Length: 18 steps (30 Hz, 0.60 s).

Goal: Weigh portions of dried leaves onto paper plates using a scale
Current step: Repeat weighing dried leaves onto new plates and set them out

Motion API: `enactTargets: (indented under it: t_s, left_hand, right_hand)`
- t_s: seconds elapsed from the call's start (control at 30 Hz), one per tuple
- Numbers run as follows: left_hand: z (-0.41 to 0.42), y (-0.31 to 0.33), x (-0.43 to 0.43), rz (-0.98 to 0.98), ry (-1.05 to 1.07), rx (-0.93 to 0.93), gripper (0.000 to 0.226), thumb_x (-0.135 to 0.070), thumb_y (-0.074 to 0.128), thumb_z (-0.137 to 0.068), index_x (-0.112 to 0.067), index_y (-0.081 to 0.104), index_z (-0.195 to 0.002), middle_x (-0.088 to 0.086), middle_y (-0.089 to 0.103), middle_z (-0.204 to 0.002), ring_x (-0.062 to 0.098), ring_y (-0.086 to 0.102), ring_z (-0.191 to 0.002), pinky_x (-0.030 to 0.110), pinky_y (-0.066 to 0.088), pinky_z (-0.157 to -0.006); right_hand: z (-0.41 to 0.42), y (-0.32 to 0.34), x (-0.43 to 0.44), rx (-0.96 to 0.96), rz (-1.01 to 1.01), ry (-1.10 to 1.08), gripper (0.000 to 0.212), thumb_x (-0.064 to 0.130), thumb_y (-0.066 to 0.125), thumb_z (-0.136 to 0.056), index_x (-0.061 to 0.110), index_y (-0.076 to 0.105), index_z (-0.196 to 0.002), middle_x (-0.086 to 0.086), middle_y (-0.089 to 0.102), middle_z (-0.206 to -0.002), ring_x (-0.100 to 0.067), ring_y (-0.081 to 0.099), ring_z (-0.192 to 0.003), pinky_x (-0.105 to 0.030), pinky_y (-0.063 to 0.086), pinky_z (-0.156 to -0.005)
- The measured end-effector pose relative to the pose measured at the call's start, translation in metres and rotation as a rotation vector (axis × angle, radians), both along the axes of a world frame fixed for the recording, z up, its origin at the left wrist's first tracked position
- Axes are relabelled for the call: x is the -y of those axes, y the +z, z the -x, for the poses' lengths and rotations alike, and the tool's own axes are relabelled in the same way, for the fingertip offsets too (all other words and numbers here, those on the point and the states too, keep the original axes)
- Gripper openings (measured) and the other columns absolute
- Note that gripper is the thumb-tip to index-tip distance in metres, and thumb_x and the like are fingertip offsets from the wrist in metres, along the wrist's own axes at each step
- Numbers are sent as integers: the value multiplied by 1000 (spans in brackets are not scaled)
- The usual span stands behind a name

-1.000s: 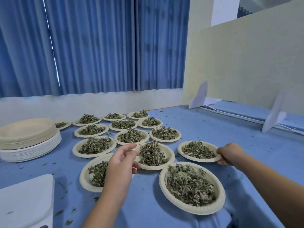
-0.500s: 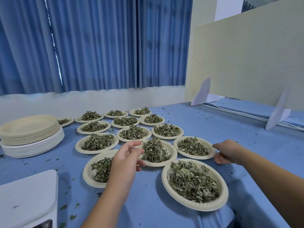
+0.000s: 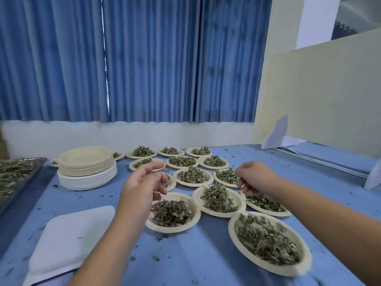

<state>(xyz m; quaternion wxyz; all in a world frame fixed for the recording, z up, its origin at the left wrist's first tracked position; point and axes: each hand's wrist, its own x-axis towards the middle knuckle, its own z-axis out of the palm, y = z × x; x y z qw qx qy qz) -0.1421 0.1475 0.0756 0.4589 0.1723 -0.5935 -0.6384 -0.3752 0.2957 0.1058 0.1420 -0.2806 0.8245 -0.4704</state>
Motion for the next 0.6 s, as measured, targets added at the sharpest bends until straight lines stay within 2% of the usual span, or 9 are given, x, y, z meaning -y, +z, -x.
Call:
enactTargets:
  t_s: [0.1, 0.23, 0.3, 0.37, 0.43, 0.5, 0.6]
  left_hand:
    - [-52, 4, 34, 96, 123, 30, 41, -1, 51, -92, -33, 75, -82, -4, 66, -69, 12, 55, -52, 30, 40, -54]
    - [-120, -11, 83, 135, 363, 107, 42, -1, 51, -92, -35, 72, -81, -4, 66, -68, 10, 53, -53, 32, 39, -55]
    - [-146, -32, 103, 88, 488, 170, 39, -2, 49, -93, -32, 71, -80, 3, 64, -70, 11, 50, -51, 32, 37, -56]
    - [-158, -52, 117, 46, 564, 272, 33, -5, 48, -94, -30, 68, -85, 11, 61, -71, 16, 48, -53, 31, 36, -57]
    - [-165, -65, 130, -5, 592, 354, 29, -7, 48, -93, -29, 65, -89, 6, 63, -71, 19, 48, -55, 29, 36, -58]
    - [-154, -70, 131, -17, 548, 404, 25, -10, 49, -91, -29, 64, -88, -3, 63, -71, 13, 48, -52, 24, 36, -52]
    - [-150, -75, 135, -17, 516, 476, 19, -14, 50, -92, -29, 61, -88, -8, 61, -70, 7, 53, -56, 14, 35, -45]
  right_hand:
    - [-38, 10, 50, -77, -17, 161, 9, 12, 51, -95, 11, 60, -91, -2, 61, -50, -14, 53, -36, -19, 39, -34]
    - [-92, 18, 120, -222, -64, 327, 10, 14, 53, -93, 13, 62, -90, -3, 63, -57, -14, 55, -39, -22, 41, -36]
    - [-119, 18, 158, -337, -113, 386, 11, 17, 52, -91, 13, 63, -94, -5, 65, -64, -16, 57, -43, -24, 45, -39]
    - [-143, 18, 195, -461, -163, 423, 13, 22, 52, -91, 16, 62, -98, -5, 66, -72, -15, 56, -46, -21, 44, -42]
    - [-168, 16, 237, -549, -194, 489, 19, 23, 53, -92, 17, 60, -108, -6, 66, -88, -14, 58, -52, -18, 40, -39]
    - [-178, 16, 264, -615, -202, 546, 30, 23, 54, -92, 14, 56, -121, -5, 57, -107, -23, 64, -67, -23, 46, -44]
    - [-190, 14, 316, -762, -255, 612, 47, 28, 55, -94, 16, 46, -138, -3, 39, -137, -22, 62, -86, -29, 48, -69]
